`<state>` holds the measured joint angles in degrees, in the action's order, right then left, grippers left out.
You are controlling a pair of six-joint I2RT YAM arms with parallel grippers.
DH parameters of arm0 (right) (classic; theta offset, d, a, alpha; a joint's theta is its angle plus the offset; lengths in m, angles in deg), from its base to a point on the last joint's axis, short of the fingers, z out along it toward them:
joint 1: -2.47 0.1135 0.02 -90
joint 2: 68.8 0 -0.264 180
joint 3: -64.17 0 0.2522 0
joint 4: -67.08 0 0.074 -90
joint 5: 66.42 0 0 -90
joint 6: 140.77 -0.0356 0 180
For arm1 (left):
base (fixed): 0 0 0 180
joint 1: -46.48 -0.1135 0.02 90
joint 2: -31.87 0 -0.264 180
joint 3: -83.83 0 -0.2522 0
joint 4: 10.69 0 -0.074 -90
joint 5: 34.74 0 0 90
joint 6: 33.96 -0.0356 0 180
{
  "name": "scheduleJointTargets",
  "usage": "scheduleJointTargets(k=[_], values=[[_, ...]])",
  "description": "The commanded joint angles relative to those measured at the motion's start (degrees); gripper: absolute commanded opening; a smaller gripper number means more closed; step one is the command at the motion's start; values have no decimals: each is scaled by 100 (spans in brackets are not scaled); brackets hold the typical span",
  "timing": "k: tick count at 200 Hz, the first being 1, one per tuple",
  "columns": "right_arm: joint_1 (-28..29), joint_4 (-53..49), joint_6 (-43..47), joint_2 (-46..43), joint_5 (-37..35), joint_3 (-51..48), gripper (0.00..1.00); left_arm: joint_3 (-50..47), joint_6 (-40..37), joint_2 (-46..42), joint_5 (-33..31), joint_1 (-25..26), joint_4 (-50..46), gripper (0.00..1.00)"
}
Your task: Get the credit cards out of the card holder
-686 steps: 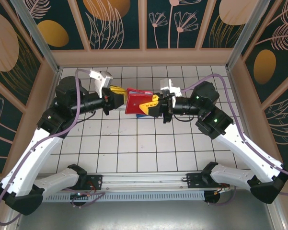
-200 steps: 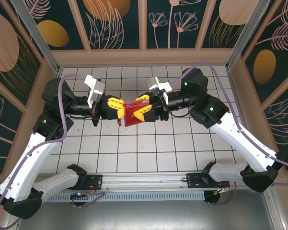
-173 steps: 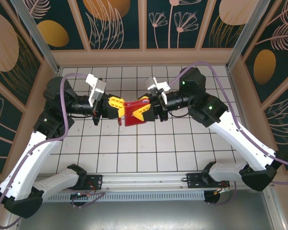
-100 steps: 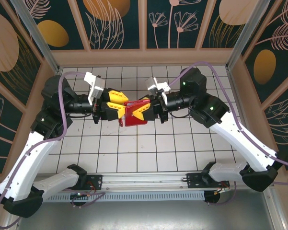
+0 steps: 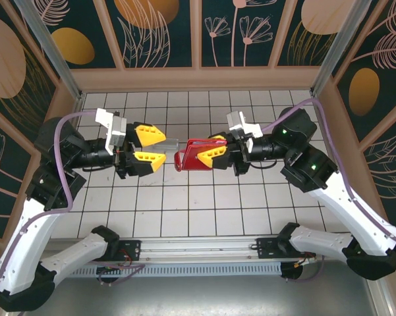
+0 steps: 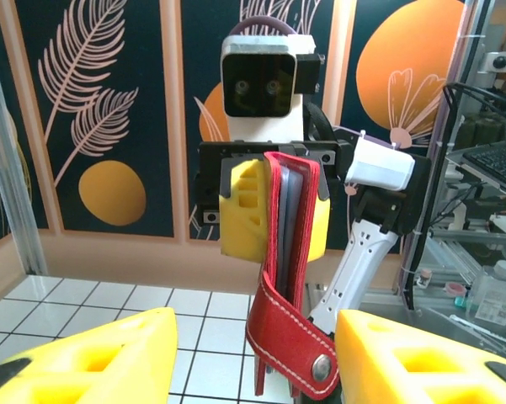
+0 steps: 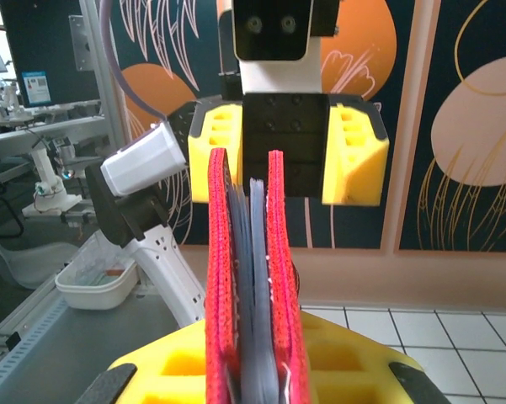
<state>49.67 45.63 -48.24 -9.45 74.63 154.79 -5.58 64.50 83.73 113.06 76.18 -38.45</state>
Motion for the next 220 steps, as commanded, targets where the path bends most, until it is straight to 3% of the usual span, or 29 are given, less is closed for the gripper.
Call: scheduleJointTargets(k=[1, 39, 100, 191, 220], values=[[18, 822, -362, -22, 112, -126, 0, -131, 120, 169, 623, 25, 284, 56], [68, 1564, -910, 93, 173, -219, 0, -78, 117, 329, 1276, 28, 607, 60], [380, 2112, -1245, 338, 134, -237, 0, -121, 187, 479, 1374, 28, 1127, 59], [799, 2421, -1236, 630, -99, -178, 0, -160, 424, 594, 1102, 82, 1452, 45], [837, 2476, -1198, 651, -260, -174, 0, -158, 469, 633, 1049, 105, 1498, 35]])
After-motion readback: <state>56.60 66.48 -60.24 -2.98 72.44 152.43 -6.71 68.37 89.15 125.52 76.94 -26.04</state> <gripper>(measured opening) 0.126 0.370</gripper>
